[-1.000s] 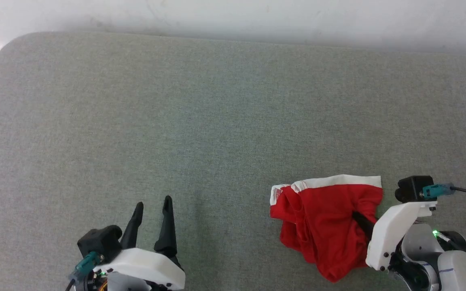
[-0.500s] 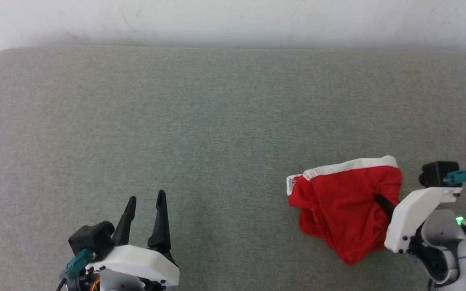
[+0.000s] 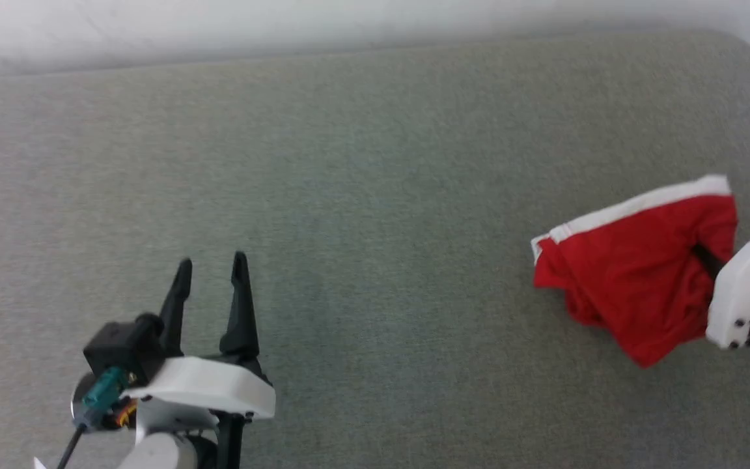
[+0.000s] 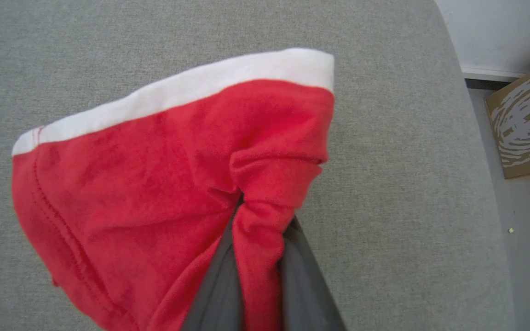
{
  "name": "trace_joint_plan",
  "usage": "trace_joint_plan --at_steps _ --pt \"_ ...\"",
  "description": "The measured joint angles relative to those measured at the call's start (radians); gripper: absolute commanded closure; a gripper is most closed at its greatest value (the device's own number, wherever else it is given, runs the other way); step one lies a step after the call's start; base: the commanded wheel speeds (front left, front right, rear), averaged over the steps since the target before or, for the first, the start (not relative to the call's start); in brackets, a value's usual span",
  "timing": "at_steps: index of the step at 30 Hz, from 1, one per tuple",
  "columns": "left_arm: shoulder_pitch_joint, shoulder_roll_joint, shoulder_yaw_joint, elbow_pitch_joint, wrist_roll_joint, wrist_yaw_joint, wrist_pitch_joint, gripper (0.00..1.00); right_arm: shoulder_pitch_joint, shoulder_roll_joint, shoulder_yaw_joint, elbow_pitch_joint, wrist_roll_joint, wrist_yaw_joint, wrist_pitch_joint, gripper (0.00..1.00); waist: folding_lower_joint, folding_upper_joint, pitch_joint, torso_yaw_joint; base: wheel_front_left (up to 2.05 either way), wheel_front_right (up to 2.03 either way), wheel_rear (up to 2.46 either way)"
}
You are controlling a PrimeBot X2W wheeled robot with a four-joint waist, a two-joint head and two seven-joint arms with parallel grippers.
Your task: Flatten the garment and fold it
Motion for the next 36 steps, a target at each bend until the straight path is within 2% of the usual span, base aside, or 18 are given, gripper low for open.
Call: trace_joint_plan --at_steps 10,21,28,32,33,36 --pt "-0.097 0.047 0.012 -0.073 0.060 0.028 0.040 0.00 -0.131 -0.090 -0.049 0.059 0.051 0.000 -0.035 1.00 0.0002 0.0000 0.128 -0.051 0.00 0.00 0.00" --pt "-0.172 0.067 -0.009 -0.118 0.120 0.051 0.087 0.00 -0.243 -0.220 -0.105 0.185 0.045 0.000 -0.109 1.00 0.0002 0.0000 0.270 -0.061 0.00 0.00 0.00" --pt "-0.213 0.071 -0.027 -0.131 0.147 0.059 0.109 0.00 -0.298 -0.262 -0.150 0.315 0.013 0.000 -0.182 1.00 0.0001 0.0000 0.336 -0.055 0.00 0.00 0.00" --pt "-0.224 0.078 -0.035 -0.134 0.174 0.066 0.109 0.00 -0.322 -0.265 -0.154 0.379 -0.004 0.000 -0.221 1.00 0.0001 0.0000 0.352 -0.051 0.00 0.00 0.00" --pt "-0.225 0.081 -0.037 -0.135 0.183 0.069 0.108 0.00 -0.327 -0.265 -0.155 0.393 -0.005 0.000 -0.227 0.96 0.0001 0.0000 0.352 -0.051 0.00 0.00 0.00" --pt "-0.228 0.087 -0.044 -0.141 0.201 0.069 0.098 0.00 -0.340 -0.267 -0.154 0.426 -0.011 0.000 -0.247 0.55 -0.0001 0.0000 0.353 -0.050 0.00 0.00 0.00"
